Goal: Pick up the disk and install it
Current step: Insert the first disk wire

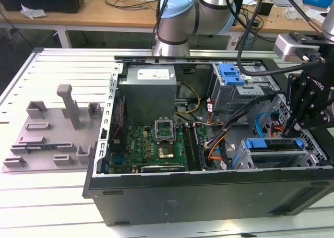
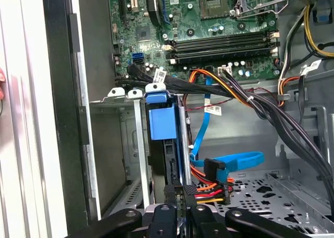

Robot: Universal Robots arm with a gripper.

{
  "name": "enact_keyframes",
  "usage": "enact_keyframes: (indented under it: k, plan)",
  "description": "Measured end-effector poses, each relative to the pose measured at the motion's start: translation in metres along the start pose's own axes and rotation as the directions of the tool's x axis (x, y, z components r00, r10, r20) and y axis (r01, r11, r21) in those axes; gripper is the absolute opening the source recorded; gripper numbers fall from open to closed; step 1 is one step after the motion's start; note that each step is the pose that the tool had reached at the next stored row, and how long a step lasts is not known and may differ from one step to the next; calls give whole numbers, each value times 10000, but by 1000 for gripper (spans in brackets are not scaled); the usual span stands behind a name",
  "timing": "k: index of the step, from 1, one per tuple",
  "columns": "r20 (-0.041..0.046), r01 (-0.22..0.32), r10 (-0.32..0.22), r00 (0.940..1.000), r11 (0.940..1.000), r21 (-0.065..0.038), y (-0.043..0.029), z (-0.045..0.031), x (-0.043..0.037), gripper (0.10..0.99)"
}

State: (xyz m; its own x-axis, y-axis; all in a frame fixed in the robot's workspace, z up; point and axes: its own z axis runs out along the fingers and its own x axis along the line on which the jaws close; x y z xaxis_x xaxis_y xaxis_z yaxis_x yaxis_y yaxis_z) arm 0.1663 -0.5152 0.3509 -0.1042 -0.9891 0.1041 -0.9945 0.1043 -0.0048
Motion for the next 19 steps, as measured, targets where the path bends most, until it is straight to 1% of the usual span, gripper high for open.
enact_keyframes:
  k: [10,19]
  plan:
    - [0,25,-25,10000,10000,3,5,41,6,165]
    - [-1,75,-75,10000,10000,9,5,93,0,165]
